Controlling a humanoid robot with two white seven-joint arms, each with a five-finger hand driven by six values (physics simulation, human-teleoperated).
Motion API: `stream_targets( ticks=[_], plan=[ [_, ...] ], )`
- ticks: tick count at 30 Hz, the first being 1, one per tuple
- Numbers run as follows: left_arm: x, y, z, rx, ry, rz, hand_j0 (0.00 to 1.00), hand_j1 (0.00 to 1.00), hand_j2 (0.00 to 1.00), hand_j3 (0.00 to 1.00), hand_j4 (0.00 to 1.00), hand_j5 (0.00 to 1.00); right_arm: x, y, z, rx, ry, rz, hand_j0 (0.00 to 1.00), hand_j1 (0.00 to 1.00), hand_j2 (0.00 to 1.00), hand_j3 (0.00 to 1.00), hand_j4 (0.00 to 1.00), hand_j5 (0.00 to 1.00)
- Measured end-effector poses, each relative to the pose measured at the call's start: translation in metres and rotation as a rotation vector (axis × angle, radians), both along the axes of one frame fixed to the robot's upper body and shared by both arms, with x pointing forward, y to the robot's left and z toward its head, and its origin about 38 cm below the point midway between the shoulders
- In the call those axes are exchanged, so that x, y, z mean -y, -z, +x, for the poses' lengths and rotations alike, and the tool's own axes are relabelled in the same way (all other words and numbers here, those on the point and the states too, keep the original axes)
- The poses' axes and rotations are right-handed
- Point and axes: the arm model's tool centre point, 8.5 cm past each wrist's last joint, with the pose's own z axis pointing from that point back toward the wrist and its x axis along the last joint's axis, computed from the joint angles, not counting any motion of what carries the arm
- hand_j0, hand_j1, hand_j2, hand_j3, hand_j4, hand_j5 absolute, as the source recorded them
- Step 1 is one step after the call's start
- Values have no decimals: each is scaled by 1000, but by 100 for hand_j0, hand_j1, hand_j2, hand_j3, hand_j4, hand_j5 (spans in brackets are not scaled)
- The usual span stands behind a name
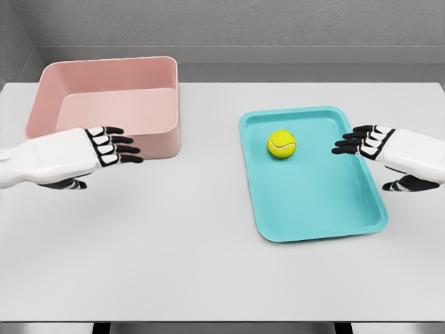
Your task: Put the tennis from the blue tray into the pink basket with both arms
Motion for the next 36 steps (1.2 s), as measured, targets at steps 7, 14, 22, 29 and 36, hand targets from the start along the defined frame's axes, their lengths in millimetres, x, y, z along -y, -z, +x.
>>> stream_targets(
  ticks=[7,14,22,29,36],
  plan=[
    [0,1,0,-5,1,5,100,100,100,100,100,100,-7,-11,9,42,-12,7,100,100,100,100,100,100],
    [-1,1,-1,-6,0,8,100,100,100,100,100,100,-37,-13,37,57,-61,7,100,100,100,100,100,100],
    [1,4,-1,-13,3,9,100,100,100,100,100,100,-69,3,57,11,-90,28,100,100,100,100,100,100],
    [1,5,-1,-14,2,10,100,100,100,100,100,100,-80,7,77,66,-29,-12,100,100,100,100,100,100],
    [0,5,-2,-17,1,12,100,100,100,100,100,100,-95,9,113,11,-16,-60,100,100,100,100,100,100]
  ],
)
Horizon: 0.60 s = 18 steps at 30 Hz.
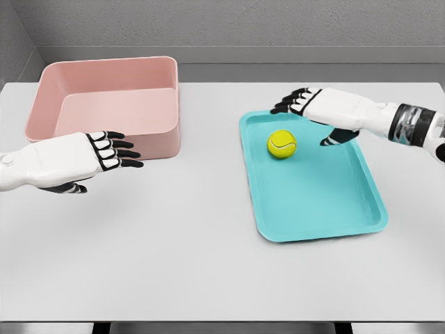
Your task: Put the tennis from the blue tray into the pink basket with both arms
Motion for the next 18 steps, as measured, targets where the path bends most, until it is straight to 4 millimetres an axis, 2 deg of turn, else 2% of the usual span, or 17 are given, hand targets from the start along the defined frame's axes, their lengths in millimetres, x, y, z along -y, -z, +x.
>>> stream_targets(
  ticks=[13,18],
  plan=[
    [0,-1,0,2,-1,1,100,100,100,100,100,100,-33,32,19,-121,-43,-81,99,99,99,99,99,99],
    [0,-1,0,2,-1,1,100,100,100,100,100,100,-35,47,24,-160,-32,-80,98,98,98,98,98,98]
  ],
)
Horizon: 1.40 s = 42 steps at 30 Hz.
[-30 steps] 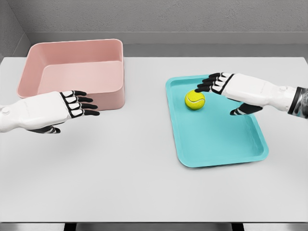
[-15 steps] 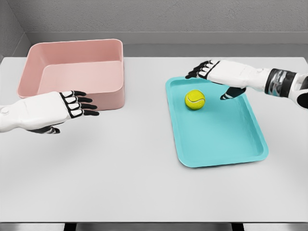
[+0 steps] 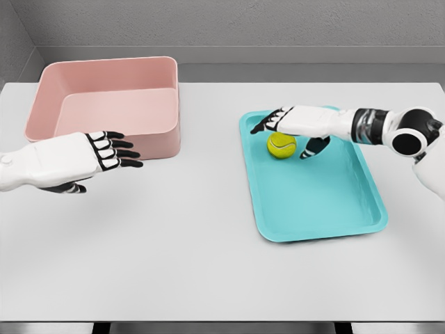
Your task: Put the tennis from the blue tray into the pink basket with both arms
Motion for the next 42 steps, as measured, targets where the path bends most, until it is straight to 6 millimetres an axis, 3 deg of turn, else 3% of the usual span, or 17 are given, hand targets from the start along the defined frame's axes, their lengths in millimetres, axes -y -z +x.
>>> stream_targets(
  ticks=[6,29,42],
  plan=[
    [0,1,0,-2,0,0,100,100,100,100,100,100,5,14,5,-34,16,-4,97,97,97,97,97,97],
    [0,1,0,-2,0,-2,100,100,100,100,100,100,-3,26,14,-48,30,-21,90,90,90,90,90,90],
    [0,1,0,-2,0,-2,100,100,100,100,100,100,-3,29,14,-41,28,-44,76,76,76,76,76,76]
  ],
)
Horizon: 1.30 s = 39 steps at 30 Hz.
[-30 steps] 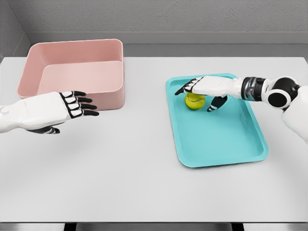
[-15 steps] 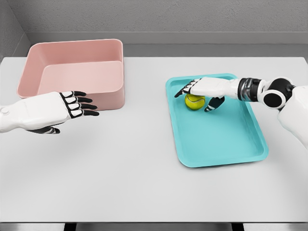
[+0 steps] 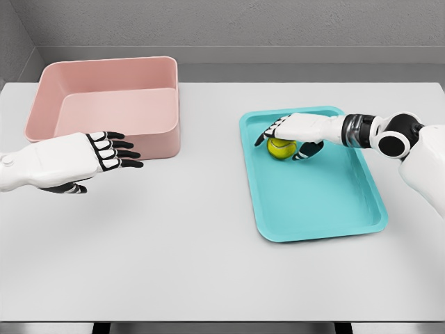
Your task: Put the tennis from the blue tray into the pink basket with both arms
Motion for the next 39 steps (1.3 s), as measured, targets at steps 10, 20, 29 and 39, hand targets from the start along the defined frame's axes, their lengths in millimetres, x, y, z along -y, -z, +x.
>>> stream_targets(
  ticks=[10,20,29,39],
  plan=[
    [1,0,0,0,2,-2,100,100,100,100,100,100,2,4,-1,0,-3,-14,67,67,67,67,67,67],
    [1,1,0,-1,1,-1,100,100,100,100,100,100,3,3,-1,3,0,-14,60,60,60,60,60,60],
    [0,1,0,2,0,7,100,100,100,100,100,100,3,-3,1,17,-4,-11,54,54,54,54,54,54],
    [0,1,0,2,0,7,100,100,100,100,100,100,22,-18,-3,55,11,-11,53,53,53,53,53,53]
  ],
)
